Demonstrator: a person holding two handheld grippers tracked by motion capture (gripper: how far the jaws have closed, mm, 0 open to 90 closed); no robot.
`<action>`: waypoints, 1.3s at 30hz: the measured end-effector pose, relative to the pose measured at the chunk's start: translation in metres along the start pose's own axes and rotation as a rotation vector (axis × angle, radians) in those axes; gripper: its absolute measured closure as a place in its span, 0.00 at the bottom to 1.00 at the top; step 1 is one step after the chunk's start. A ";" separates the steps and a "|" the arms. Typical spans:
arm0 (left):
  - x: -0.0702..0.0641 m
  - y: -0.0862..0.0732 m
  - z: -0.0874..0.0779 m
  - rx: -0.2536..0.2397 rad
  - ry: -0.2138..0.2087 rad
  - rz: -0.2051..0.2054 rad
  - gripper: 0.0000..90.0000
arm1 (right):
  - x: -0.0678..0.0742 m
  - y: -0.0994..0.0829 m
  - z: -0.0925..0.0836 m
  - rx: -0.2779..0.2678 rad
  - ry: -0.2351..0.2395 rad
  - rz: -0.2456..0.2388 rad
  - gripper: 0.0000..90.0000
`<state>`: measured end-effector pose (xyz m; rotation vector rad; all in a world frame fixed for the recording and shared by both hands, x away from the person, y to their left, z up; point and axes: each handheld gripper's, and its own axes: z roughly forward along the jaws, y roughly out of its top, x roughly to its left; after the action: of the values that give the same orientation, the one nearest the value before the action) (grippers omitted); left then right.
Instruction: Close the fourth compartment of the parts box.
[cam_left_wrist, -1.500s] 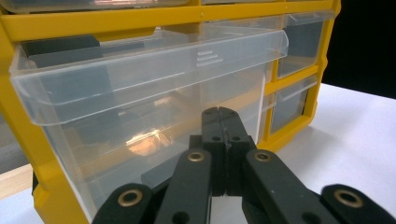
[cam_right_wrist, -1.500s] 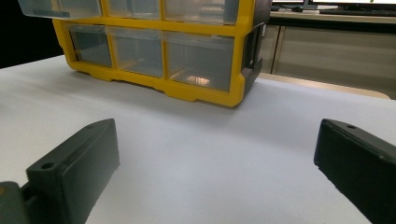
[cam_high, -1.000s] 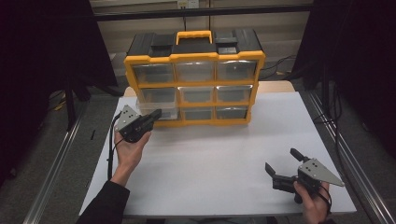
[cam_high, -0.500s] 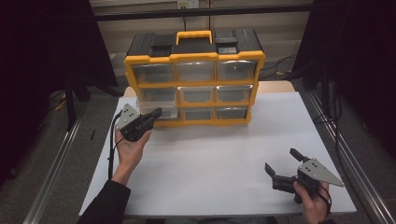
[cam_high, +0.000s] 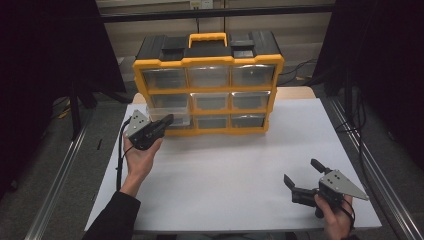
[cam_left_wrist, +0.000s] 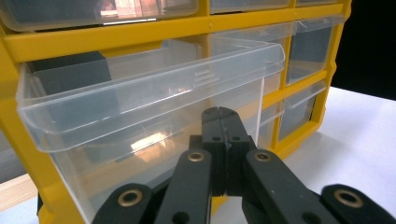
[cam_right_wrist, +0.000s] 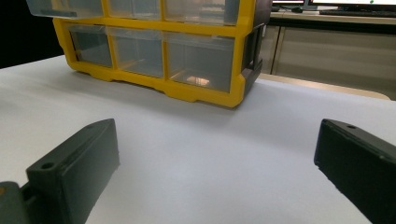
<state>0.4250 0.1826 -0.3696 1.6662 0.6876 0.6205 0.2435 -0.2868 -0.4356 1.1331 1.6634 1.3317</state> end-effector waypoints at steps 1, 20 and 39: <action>0.000 0.000 0.000 0.000 0.001 -0.001 1.00 | 0.000 0.000 0.000 -0.002 0.000 0.002 0.00; 0.003 0.003 0.006 0.012 0.013 0.007 1.00 | 0.000 0.000 0.000 0.001 0.000 0.003 0.00; 0.008 0.006 0.014 0.014 0.028 0.002 1.00 | 0.000 0.000 0.000 0.000 0.003 0.002 0.00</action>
<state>0.4419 0.1782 -0.3665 1.6740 0.7121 0.6427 0.2437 -0.2867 -0.4358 1.1340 1.6650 1.3357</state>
